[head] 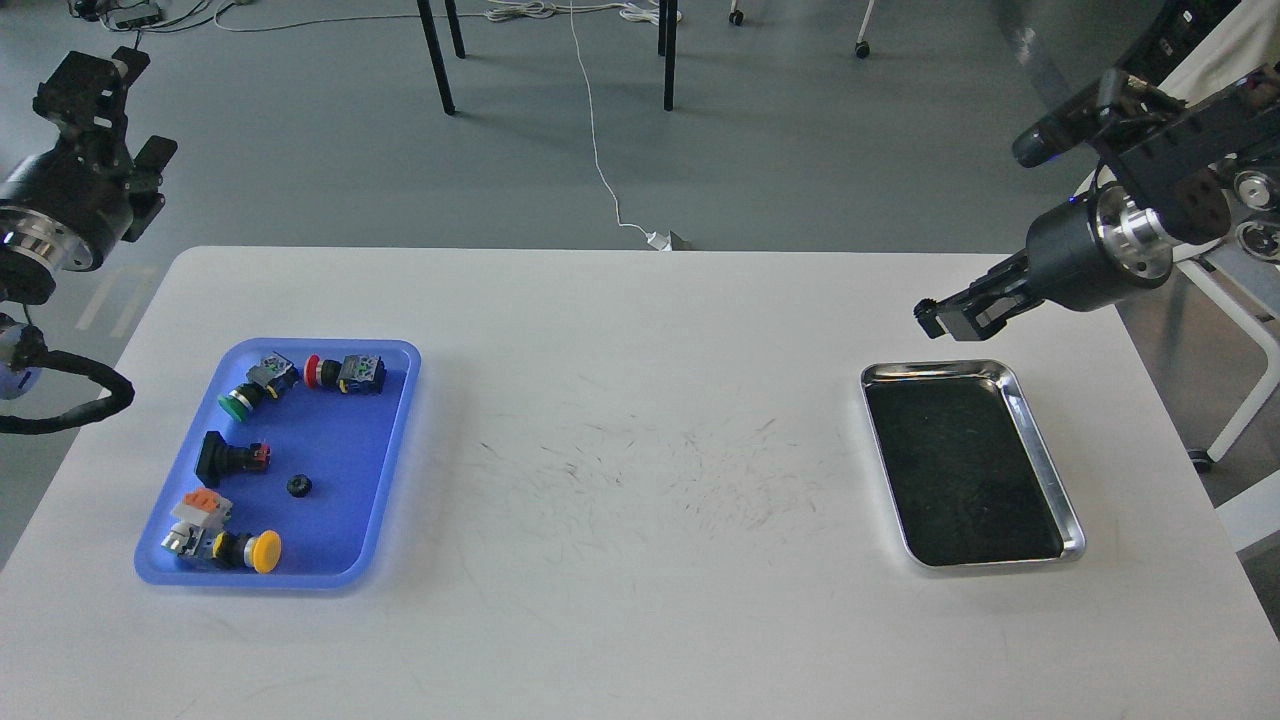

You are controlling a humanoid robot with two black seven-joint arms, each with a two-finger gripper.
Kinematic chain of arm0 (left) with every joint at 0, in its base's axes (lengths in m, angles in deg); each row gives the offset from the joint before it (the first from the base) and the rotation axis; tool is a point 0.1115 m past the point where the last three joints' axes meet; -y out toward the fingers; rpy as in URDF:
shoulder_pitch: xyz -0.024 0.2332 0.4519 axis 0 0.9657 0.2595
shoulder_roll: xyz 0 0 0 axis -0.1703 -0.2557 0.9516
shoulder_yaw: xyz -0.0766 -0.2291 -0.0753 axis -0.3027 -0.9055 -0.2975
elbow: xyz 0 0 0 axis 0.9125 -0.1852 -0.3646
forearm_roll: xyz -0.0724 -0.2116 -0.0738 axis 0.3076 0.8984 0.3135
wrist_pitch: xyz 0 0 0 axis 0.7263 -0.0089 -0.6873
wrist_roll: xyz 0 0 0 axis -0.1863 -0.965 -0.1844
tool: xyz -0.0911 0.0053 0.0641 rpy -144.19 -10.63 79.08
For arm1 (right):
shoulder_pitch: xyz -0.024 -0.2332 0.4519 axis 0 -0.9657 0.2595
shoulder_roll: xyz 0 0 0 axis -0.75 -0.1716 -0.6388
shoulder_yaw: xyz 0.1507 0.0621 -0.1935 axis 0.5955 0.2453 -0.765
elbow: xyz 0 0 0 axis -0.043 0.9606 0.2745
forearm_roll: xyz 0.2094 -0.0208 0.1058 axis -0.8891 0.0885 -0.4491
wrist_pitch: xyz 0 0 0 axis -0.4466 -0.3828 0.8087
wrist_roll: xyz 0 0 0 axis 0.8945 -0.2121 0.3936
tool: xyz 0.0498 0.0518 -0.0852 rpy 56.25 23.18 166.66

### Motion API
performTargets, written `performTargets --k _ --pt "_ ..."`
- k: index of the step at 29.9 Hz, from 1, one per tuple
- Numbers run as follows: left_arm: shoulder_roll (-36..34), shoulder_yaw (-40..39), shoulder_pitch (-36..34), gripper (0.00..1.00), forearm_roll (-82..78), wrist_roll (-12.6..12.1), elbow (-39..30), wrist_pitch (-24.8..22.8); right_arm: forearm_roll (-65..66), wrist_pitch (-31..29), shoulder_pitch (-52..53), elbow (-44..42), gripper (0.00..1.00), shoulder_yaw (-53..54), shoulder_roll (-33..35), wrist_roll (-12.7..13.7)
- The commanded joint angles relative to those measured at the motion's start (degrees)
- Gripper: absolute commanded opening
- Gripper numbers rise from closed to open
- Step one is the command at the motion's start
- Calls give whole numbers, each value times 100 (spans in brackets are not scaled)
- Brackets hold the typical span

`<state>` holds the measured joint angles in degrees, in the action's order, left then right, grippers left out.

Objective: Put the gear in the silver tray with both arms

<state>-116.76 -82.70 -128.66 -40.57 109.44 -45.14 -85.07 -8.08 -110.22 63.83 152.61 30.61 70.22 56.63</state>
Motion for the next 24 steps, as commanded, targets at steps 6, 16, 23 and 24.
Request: performTargets --k 6,16,23,24 --pt "-8 -1 38 98 0 0 -2 -74 -56 0 -758 -25 13 611 1210 1" --pt "-79 -27 74 98 0 0 -11 -127 6 163 -2499 -341 13 1474 1457 6" --pt "-184 -71 74 98 53 0 -11 -259 -21 339 -3061 -859 13 1553 948 94" --pt "-193 -71 65 98 53 0 -11 -268 -21 383 -3219 -982 13 1553 834 103"
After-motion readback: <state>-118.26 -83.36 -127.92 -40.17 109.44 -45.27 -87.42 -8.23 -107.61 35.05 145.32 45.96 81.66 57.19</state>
